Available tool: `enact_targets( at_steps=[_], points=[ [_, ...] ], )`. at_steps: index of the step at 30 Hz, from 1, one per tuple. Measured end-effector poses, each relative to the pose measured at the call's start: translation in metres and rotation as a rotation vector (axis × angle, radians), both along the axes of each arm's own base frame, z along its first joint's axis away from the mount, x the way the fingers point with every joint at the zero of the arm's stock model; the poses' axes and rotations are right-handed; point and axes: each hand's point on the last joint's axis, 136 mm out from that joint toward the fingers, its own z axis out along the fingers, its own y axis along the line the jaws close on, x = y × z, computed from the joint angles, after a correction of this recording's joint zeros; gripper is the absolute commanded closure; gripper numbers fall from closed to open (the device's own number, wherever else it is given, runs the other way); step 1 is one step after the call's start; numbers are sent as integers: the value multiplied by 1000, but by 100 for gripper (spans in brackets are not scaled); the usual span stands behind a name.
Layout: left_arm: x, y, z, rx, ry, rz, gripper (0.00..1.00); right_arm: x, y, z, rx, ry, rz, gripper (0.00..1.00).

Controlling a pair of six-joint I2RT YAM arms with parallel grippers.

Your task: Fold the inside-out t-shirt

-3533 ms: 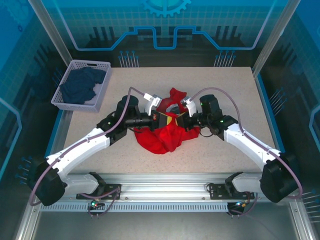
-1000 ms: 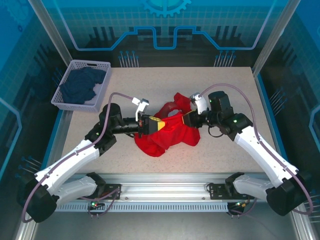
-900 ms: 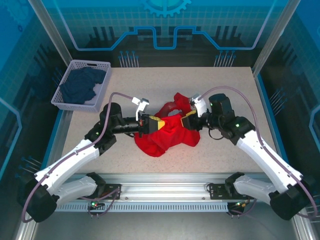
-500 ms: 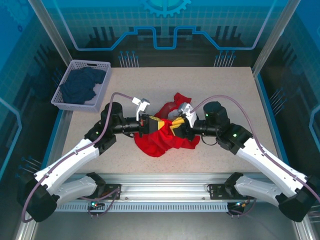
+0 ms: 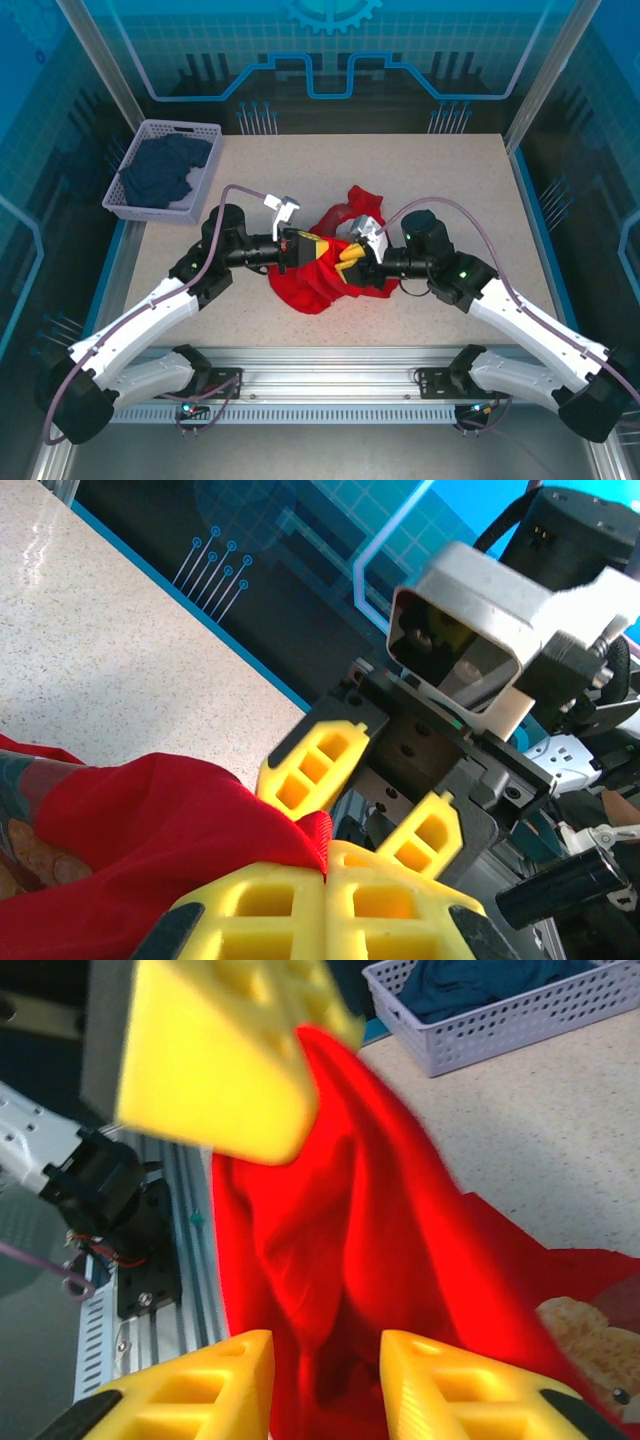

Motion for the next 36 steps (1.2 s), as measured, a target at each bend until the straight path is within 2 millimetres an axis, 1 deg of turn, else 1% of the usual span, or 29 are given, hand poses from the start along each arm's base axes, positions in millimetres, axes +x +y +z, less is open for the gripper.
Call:
enact_targets(
  at_steps=[4, 10, 12, 15, 20, 22, 24, 26, 27, 30, 31, 33, 34, 36],
  points=[
    [1, 0, 0, 0, 0, 6, 100, -6, 1, -10, 14, 45, 20, 63],
    [1, 0, 0, 1, 0, 6, 100, 0, 10, -14, 32, 72, 22, 69],
    [1, 0, 0, 1, 0, 6, 100, 2, 12, -15, 34, 78, 22, 73],
    [1, 0, 0, 1, 0, 6, 100, 4, 14, -13, 44, 81, 22, 80],
    [1, 0, 0, 1, -3, 6, 100, 5, 15, -8, 68, 80, 26, 82],
    [1, 0, 0, 1, -3, 6, 100, 6, 15, -6, 76, 78, 26, 86],
    [1, 0, 0, 2, -3, 6, 100, 8, 15, -4, 87, 77, 24, 94],
    [1, 0, 0, 2, -3, 6, 100, 8, 15, -1, 97, 82, 26, 99],
    [1, 0, 0, 2, -4, 8, 100, 8, 15, 0, 101, 86, 29, 100],
    [5, 2, -3, 14, -3, 34, 100, 6, 13, 3, 112, 93, 40, 100],
    [8, 3, -5, 25, 0, 53, 100, 5, 11, 5, 116, 93, 43, 100],
    [19, 9, -13, 62, 13, 125, 100, 1, 9, 17, 138, 84, 55, 100],
    [25, 12, -16, 83, 20, 166, 97, -1, 8, 26, 155, 73, 63, 100],
    [32, 17, -19, 119, 18, 222, 85, -4, 8, 45, 201, 51, 71, 100]
  ],
)
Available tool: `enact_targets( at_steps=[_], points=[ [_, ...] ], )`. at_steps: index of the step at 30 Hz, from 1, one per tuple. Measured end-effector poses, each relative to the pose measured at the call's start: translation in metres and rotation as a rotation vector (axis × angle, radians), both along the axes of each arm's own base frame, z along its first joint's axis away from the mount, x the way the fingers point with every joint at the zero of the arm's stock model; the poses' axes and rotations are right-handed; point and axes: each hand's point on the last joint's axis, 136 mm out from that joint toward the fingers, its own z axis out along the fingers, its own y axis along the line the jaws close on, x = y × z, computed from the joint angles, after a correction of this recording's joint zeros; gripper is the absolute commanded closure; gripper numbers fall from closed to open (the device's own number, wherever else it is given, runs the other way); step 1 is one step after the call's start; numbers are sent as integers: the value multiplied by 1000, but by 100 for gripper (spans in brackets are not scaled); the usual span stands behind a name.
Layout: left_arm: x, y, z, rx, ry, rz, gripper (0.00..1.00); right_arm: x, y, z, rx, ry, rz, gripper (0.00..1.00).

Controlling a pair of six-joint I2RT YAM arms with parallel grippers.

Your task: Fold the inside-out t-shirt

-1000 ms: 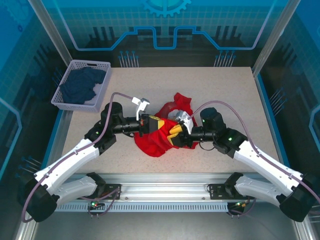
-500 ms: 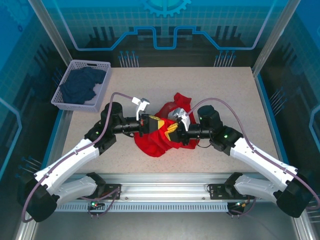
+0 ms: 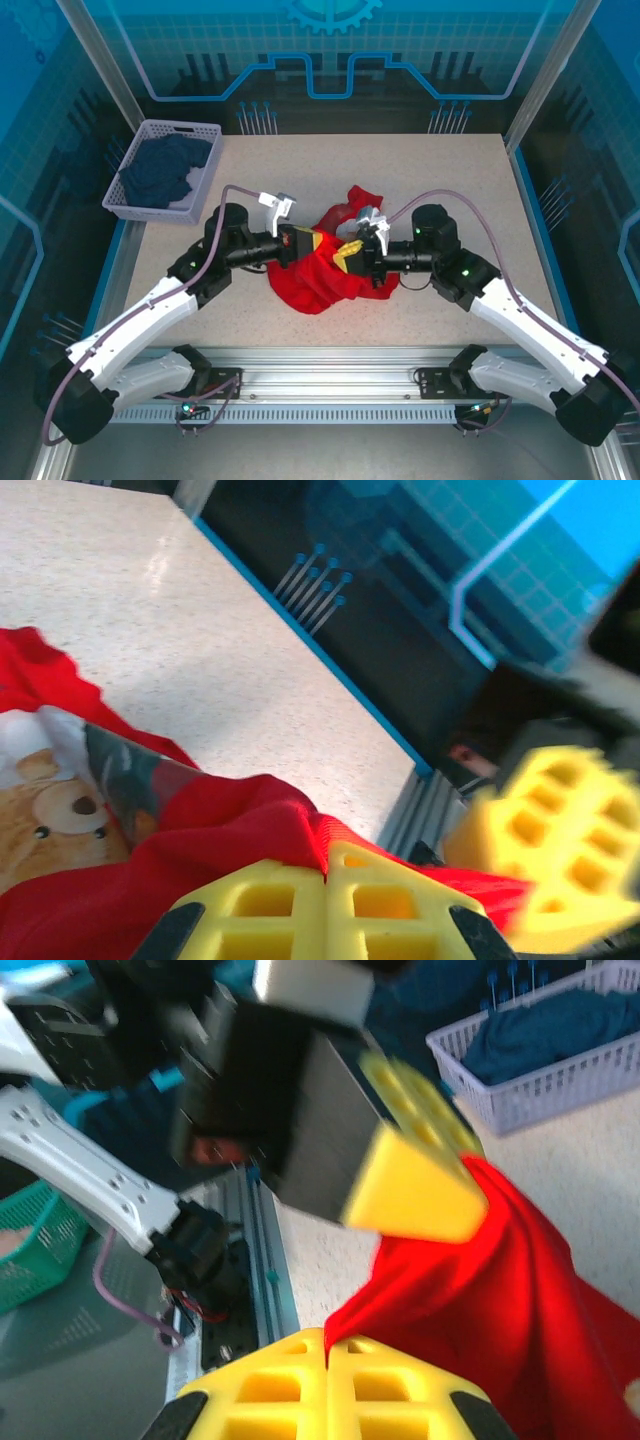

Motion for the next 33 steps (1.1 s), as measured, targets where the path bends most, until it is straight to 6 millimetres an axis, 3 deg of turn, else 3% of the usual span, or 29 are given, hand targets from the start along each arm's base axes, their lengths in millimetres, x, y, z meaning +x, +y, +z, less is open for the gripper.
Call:
enact_targets(
  at_steps=[4, 7, 11, 16, 18, 19, 21, 24, 25, 26, 28, 30, 33],
  points=[
    [10, 15, -3, 60, -24, 97, 58, -1, 3, 15, 44, 6, 15, 100],
    [6, 25, 1, 73, -49, 134, 46, 4, 7, 18, 52, 28, 9, 100],
    [-15, 31, 14, 61, -132, 115, 35, 11, 12, 15, 54, 77, -1, 100],
    [-48, 5, 14, 83, -203, -26, 32, 15, 16, 19, 67, 110, -9, 100],
    [-49, -5, 4, 116, -199, -58, 35, 16, 16, 22, 78, 115, -11, 100],
    [-45, -9, -4, 139, -186, -62, 41, 16, 17, 24, 84, 117, -10, 100],
    [-36, -15, -16, 179, -165, -56, 59, 16, 17, 26, 93, 118, -10, 100],
    [-27, -21, -23, 199, -157, -51, 97, 17, 17, 26, 93, 125, -16, 100],
    [-26, -21, -22, 196, -160, -50, 100, 18, 16, 24, 84, 133, -25, 95],
    [-26, -22, -19, 188, -164, -48, 100, 20, 14, 22, 70, 144, -49, 80],
    [-24, -22, -14, 169, -173, -43, 100, 26, 3, 15, 31, 143, -121, 69],
    [-23, -20, -8, 141, -172, -38, 100, 30, -13, 13, -6, 107, -207, 66],
    [-20, -13, 4, 85, -173, -19, 100, 18, -33, 15, -20, 7, -271, 64]
  ],
)
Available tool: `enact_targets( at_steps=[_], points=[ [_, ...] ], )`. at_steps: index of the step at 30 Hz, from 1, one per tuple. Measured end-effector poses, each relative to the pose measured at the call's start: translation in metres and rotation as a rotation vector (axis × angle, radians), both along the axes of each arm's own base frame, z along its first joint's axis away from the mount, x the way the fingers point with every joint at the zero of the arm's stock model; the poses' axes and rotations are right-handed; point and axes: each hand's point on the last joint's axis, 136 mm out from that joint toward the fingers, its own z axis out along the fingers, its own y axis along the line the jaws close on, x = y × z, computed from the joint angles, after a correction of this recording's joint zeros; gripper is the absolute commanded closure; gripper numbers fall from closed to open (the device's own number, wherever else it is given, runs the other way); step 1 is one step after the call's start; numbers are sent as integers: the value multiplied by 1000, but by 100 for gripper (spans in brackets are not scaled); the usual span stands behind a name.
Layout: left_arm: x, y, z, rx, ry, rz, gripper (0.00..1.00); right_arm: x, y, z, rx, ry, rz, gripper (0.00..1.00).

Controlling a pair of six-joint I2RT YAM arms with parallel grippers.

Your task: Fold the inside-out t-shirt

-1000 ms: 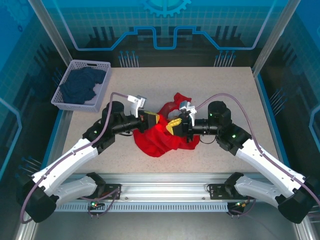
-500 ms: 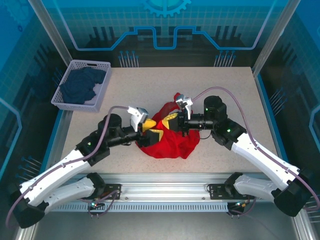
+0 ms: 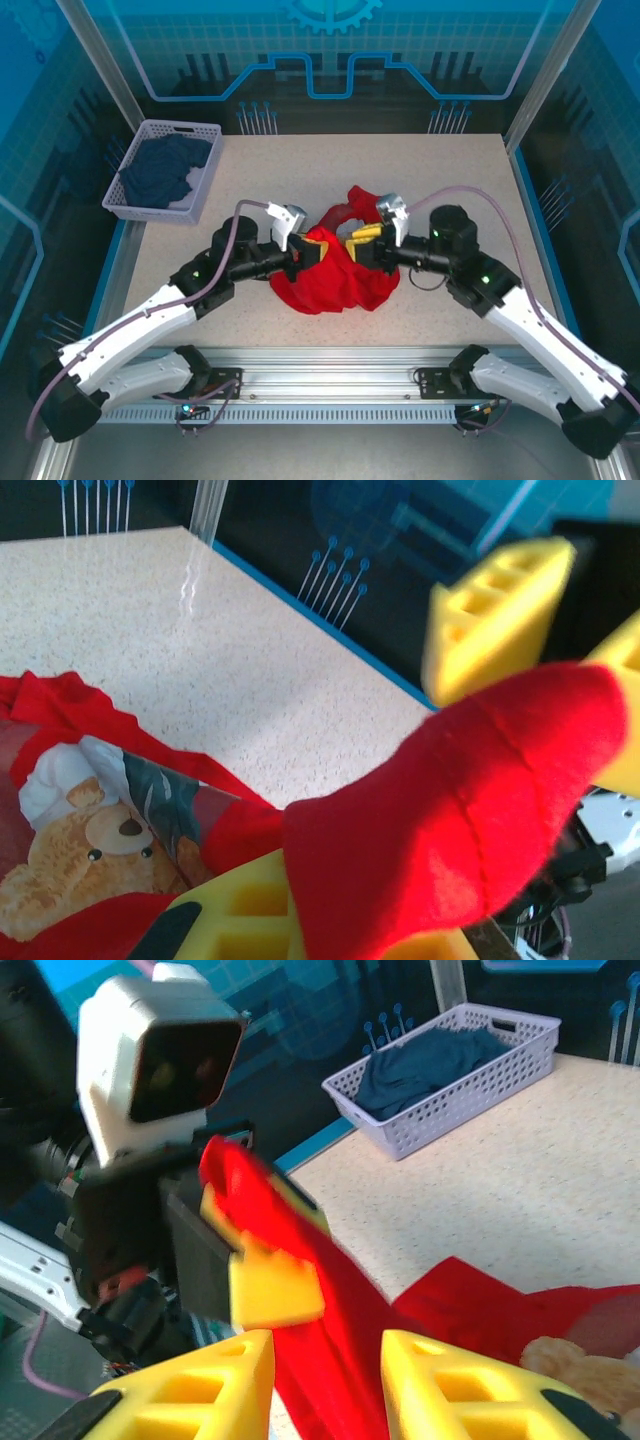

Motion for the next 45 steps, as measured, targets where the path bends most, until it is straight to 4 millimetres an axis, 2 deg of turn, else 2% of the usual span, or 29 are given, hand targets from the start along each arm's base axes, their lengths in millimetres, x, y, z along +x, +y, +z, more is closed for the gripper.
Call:
enact_targets(
  at_steps=[2, 4, 7, 10, 12, 14, 15, 20, 22, 25, 28, 32, 34, 37, 42, 44, 45],
  points=[
    [1, 5, 6, -38, 7, 6, 100, -14, 1, -10, -29, -39, 14, 61],
    [1, 6, 8, -58, 14, 2, 100, -19, 10, -27, -79, -46, 35, 59],
    [-2, 4, 10, -74, 29, -17, 100, -12, 19, -54, -166, -34, 28, 57],
    [-5, 3, 10, -80, 38, -33, 100, 1, 21, -72, -234, -35, 0, 58],
    [-6, 2, 10, -80, 39, -40, 100, 6, 24, -79, -263, -33, -3, 66],
    [-7, 2, 10, -80, 39, -42, 100, 12, 26, -84, -281, -34, -1, 91],
    [-7, 2, 10, -80, 39, -42, 100, 14, 27, -86, -285, -30, 0, 99],
    [2, 13, 4, -46, 42, 37, 98, 20, 19, -73, -233, -12, 36, 100],
    [7, 19, 0, -27, 36, 81, 92, 21, 12, -64, -182, 2, 52, 100],
    [11, 25, -6, 8, 34, 116, 76, 18, 7, -50, -98, 23, 89, 100],
    [15, 30, -13, 40, 36, 147, 63, 14, 8, -46, -56, 57, 122, 100],
    [16, 33, -20, 66, 51, 163, 58, 10, 11, -45, -31, 92, 153, 100],
    [15, 34, -23, 76, 59, 165, 60, 10, 11, -46, -24, 111, 159, 100],
    [14, 35, -27, 91, 70, 166, 68, 13, 7, -45, -9, 131, 150, 100],
    [7, 27, -30, 90, 80, 103, 100, 15, 3, -44, 2, 145, 152, 100],
    [2, 19, -26, 57, 94, 53, 100, 16, 2, -44, -6, 164, 138, 98],
    [0, 16, -22, 38, 90, 27, 100, 20, 0, -44, -13, 178, 114, 93]
  ],
)
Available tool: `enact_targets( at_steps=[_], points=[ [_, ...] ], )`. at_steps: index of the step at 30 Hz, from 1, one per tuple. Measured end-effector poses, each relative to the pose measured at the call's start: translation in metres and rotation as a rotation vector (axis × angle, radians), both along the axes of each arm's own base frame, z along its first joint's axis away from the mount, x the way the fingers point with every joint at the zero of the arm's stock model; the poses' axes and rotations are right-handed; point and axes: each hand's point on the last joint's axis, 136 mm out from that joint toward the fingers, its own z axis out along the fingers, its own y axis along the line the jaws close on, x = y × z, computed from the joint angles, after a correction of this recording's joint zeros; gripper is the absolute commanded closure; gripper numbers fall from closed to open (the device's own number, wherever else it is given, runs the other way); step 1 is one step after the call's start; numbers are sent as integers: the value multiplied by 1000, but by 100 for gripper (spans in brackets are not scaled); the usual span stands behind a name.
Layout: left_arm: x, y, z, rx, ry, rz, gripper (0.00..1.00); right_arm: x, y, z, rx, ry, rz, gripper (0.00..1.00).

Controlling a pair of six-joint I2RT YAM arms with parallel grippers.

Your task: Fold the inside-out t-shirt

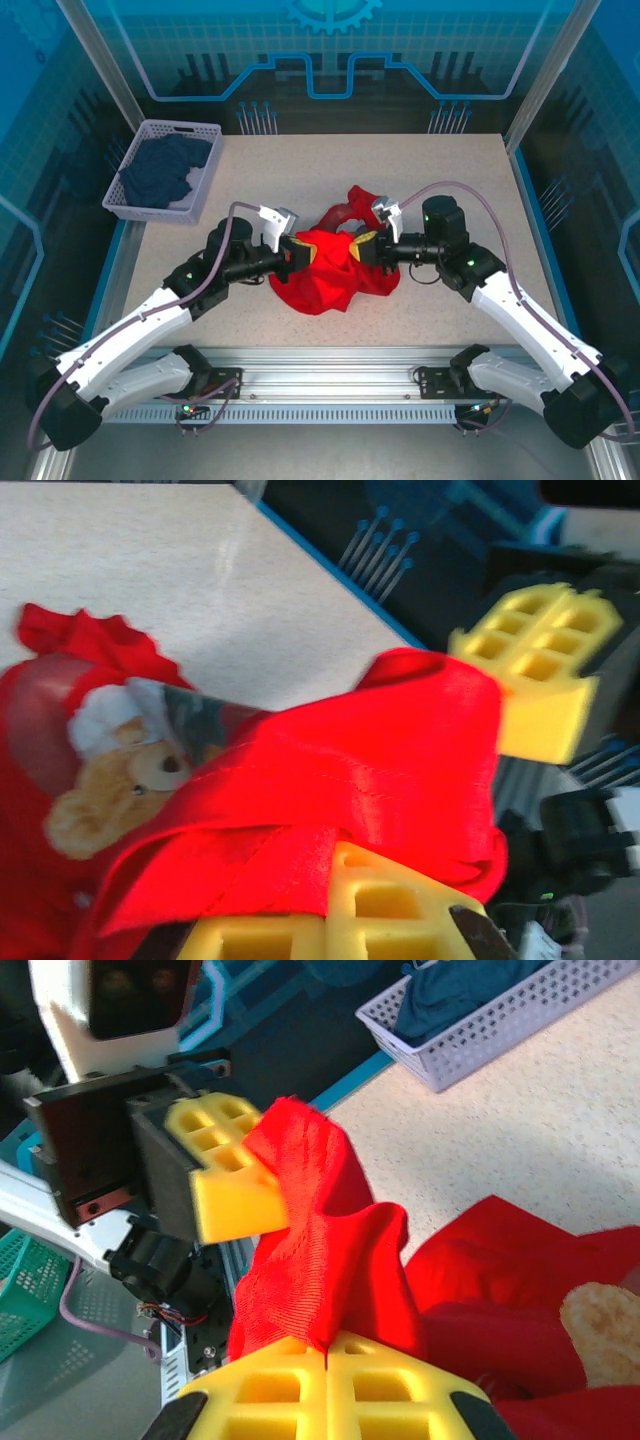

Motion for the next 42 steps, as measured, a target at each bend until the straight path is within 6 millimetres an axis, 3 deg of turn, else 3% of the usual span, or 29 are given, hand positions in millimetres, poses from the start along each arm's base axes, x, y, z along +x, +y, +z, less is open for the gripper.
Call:
enact_targets(
  at_steps=[5, 8, 12, 16, 18, 20, 21, 24, 29, 35, 39, 41, 42],
  points=[
    [-19, -18, 27, -138, -39, -152, 100, 37, -21, -5, -108, 78, -231, 77],
    [-24, -22, 37, -178, -54, -192, 100, 39, -29, -15, -166, 81, -287, 71],
    [-26, -23, 42, -196, -64, -203, 100, 23, -27, -13, -197, 4, -246, 68],
    [-26, -23, 42, -197, -63, -202, 100, -16, -13, -3, -169, -110, -115, 65],
    [-25, -23, 42, -196, -63, -202, 100, -30, -4, -2, -154, -147, -56, 66],
    [-25, -23, 42, -196, -63, -202, 100, -37, 3, -6, -151, -159, -22, 74],
    [-25, -23, 42, -196, -62, -202, 100, -37, 6, -10, -156, -159, -16, 79],
    [-25, -23, 42, -196, -62, -202, 100, -27, 7, -22, -189, -139, -48, 80],
    [-25, -23, 42, -195, -64, -203, 100, -9, 8, -35, -217, -103, -109, 74],
    [-25, -23, 42, -195, -65, -203, 100, 0, 11, -30, -183, -95, -139, 63],
    [-25, -23, 42, -195, -65, -203, 100, 6, 20, -28, -143, -91, -140, 62],
    [-25, -23, 42, -195, -65, -203, 100, 11, 25, -31, -138, -85, -139, 70],
    [-25, -23, 42, -194, -65, -202, 100, 13, 27, -34, -141, -83, -137, 83]
  ],
)
